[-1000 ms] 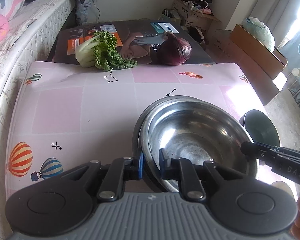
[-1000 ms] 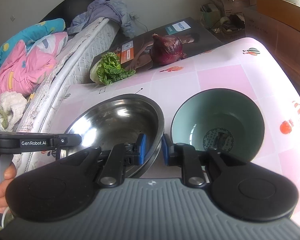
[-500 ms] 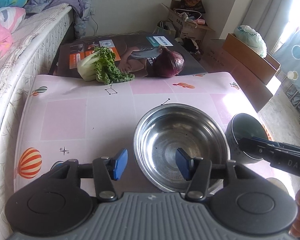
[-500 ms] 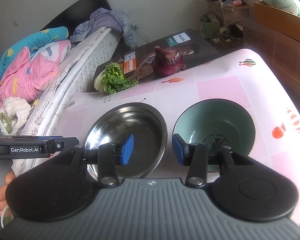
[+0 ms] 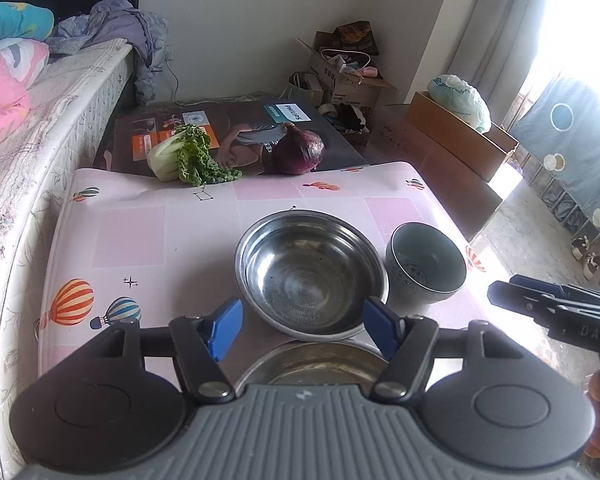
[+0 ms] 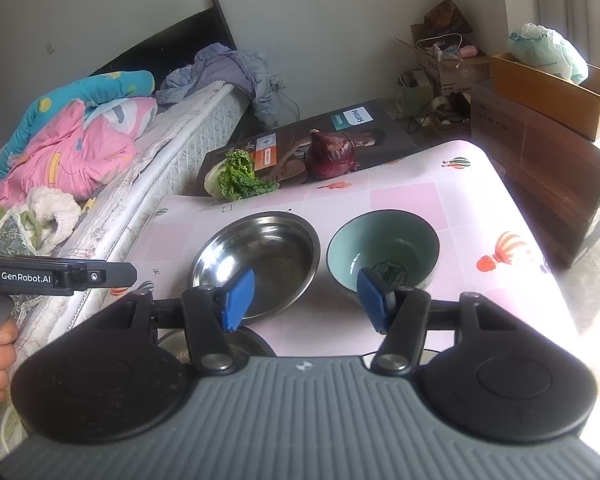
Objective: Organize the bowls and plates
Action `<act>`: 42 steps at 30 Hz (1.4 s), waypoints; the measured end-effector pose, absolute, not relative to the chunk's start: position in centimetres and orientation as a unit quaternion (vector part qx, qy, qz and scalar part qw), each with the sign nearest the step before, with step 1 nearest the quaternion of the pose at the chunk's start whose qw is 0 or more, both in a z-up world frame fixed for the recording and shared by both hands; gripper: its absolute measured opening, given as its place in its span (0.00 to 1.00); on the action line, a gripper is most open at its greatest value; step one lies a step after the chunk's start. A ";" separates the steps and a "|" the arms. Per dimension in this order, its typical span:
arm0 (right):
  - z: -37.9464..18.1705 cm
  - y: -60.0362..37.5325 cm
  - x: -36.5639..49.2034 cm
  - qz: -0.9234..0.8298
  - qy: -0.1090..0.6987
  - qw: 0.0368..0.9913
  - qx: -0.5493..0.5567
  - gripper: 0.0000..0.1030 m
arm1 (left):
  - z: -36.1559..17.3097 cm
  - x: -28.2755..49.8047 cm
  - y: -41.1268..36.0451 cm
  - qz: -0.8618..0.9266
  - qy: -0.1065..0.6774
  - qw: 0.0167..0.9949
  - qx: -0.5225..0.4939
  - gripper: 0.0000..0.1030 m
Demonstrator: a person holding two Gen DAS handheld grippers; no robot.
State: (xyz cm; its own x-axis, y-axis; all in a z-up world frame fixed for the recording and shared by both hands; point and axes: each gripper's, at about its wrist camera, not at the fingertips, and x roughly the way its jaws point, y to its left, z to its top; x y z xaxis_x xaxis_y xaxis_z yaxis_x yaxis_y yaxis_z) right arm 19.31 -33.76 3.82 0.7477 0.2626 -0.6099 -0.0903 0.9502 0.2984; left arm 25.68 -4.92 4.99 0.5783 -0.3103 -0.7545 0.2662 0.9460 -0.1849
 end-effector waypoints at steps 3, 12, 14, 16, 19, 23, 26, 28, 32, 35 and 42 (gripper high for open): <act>4.1 -34.6 17.6 0.090 0.340 0.927 0.129 0.55 | 5.4 24.5 -5.5 -0.170 0.426 0.888 -0.024 0.71; 4.1 -36.8 14.1 0.078 0.339 0.927 0.138 0.55 | 5.1 21.4 -7.7 -0.192 0.429 0.882 -0.025 0.75; 3.9 -37.3 13.6 0.073 0.341 0.927 0.142 0.55 | 4.9 21.0 -8.1 -0.195 0.430 0.881 -0.026 0.75; 3.7 -37.9 13.2 0.069 0.342 0.925 0.147 0.55 | 4.5 20.6 -8.5 -0.199 0.431 0.880 -0.028 0.75; 3.4 -38.7 12.7 0.064 0.341 0.925 0.153 0.55 | 4.1 20.2 -9.2 -0.204 0.432 0.878 -0.025 0.75; 2.8 -39.9 12.5 0.058 0.341 0.924 0.164 0.55 | 3.7 20.2 -10.2 -0.207 0.432 0.877 -0.022 0.74; 2.3 -40.9 12.7 0.055 0.340 0.923 0.173 0.55 | 3.6 20.5 -11.2 -0.208 0.430 0.878 -0.017 0.74; 2.0 -41.4 12.9 0.055 0.339 0.922 0.179 0.56 | 3.4 20.8 -11.9 -0.209 0.428 0.879 -0.013 0.74; 1.4 -42.4 13.7 0.051 0.339 0.920 0.188 0.55 | 2.8 21.8 -13.2 -0.210 0.430 0.878 -0.015 0.70; 0.8 -43.1 14.7 0.049 0.340 0.918 0.197 0.55 | 2.0 23.0 -14.3 -0.212 0.438 0.873 -0.024 0.67; -1.0 -44.6 19.1 0.062 0.356 0.911 0.200 0.55 | 0.2 26.9 -16.9 -0.223 0.450 0.863 -0.056 0.58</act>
